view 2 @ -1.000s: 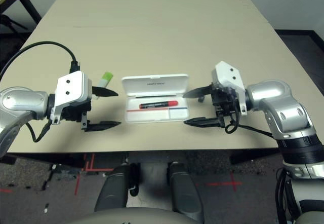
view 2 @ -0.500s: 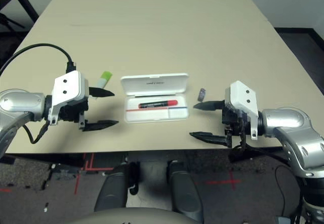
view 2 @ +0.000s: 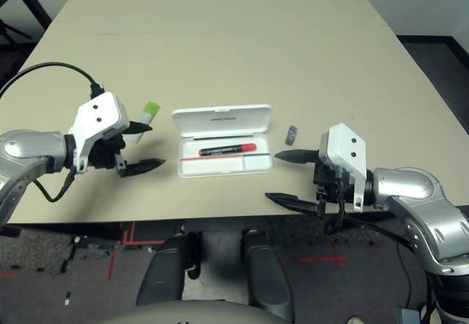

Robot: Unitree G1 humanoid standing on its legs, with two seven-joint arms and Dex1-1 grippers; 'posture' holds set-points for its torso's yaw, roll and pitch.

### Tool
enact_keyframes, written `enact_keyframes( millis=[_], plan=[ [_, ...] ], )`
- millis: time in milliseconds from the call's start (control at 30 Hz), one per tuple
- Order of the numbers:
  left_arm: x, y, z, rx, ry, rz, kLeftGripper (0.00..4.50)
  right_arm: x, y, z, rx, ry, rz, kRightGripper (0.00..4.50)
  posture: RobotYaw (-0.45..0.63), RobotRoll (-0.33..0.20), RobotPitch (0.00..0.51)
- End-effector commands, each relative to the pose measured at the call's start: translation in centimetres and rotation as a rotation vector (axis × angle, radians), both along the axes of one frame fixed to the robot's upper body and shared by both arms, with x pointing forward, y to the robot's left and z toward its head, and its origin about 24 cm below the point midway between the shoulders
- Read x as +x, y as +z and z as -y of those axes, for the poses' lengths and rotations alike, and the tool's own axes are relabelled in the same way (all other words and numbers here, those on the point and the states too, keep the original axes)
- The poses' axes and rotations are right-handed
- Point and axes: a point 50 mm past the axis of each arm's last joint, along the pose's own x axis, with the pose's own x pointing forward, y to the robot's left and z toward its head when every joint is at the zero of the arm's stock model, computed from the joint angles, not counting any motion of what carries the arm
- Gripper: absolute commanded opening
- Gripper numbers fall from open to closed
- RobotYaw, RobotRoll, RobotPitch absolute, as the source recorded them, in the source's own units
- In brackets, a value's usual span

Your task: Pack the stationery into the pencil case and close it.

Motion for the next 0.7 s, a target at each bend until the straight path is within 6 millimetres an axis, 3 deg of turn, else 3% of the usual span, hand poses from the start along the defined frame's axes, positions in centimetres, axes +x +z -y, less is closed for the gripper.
enact_keyframes(
  millis=[33, 400, 700],
  plan=[
    [0.4, 0.0, -0.3, -0.013, 0.117, -0.006, 4.5, -0.1, 0.2, -0.6, 0.011, 0.035, 0.009, 4.46, -0.04, 0.0, 0.19],
    [2.3, -1.0, -0.9, -0.045, 0.499, -0.118, 4.5, 0.1, 0.0, -1.1, -0.007, 0.06, 0.014, 4.46, -0.04, 0.0, 0.181],
    [4.7, -1.3, -2.0, -0.025, 0.588, -0.156, 4.5, 0.1, -0.5, -1.3, -0.013, 0.069, 0.012, 4.46, -0.05, 0.0, 0.185]
  ],
)
